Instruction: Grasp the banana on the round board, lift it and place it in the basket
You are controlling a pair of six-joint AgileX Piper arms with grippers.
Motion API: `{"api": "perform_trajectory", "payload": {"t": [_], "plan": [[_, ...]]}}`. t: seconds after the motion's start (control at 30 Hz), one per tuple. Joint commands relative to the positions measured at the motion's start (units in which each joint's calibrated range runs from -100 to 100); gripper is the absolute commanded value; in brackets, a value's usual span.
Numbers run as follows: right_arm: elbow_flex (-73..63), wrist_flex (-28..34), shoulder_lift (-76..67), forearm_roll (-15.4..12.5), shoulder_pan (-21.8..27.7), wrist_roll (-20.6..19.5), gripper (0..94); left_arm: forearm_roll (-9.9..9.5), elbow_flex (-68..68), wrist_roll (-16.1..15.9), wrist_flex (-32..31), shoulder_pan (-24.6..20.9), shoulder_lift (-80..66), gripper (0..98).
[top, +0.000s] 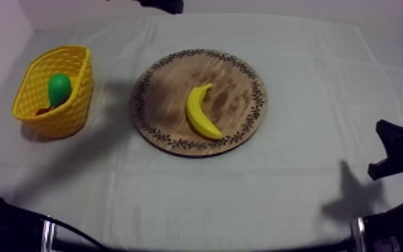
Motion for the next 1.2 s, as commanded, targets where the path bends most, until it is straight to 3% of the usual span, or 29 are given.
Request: {"api": "perform_trajectory", "payload": {"t": [0.0, 0.23, 0.47, 0.63, 0.83, 1.17], "plan": [[0.0, 0.0, 0.0, 0.0, 0.0, 0.0, 0.3, 0.27, -0.1, 0.4, 0.1, 0.1, 1.9, 0.0], [0.0, 0.0, 0.0, 0.0, 0.0, 0.0, 0.3, 0.58, 0.0, 1.1, -0.7, 0.6, 4.3, 3.2], [0.0, 0.0, 0.0, 0.0, 0.0, 0.0, 0.3, 0.41, 0.0, 2.6, -0.3, 1.2, 4.6, 53.9], [0.0, 0.0, 0.0, 0.0, 0.0, 0.0, 0.3, 0.78, 0.5, 2.6, -1.4, 0.7, 4.5, 74.9], [0.0, 0.0, 0.0, 0.0, 0.0, 0.0, 0.3, 1.22, 1.2, 2.6, -2.0, 0.0, 4.7, 82.4], [0.0, 0.0, 0.0, 0.0, 0.0, 0.0, 0.3, 2.59, 3.8, 2.7, -0.7, -0.3, 5.2, 83.3]]}}
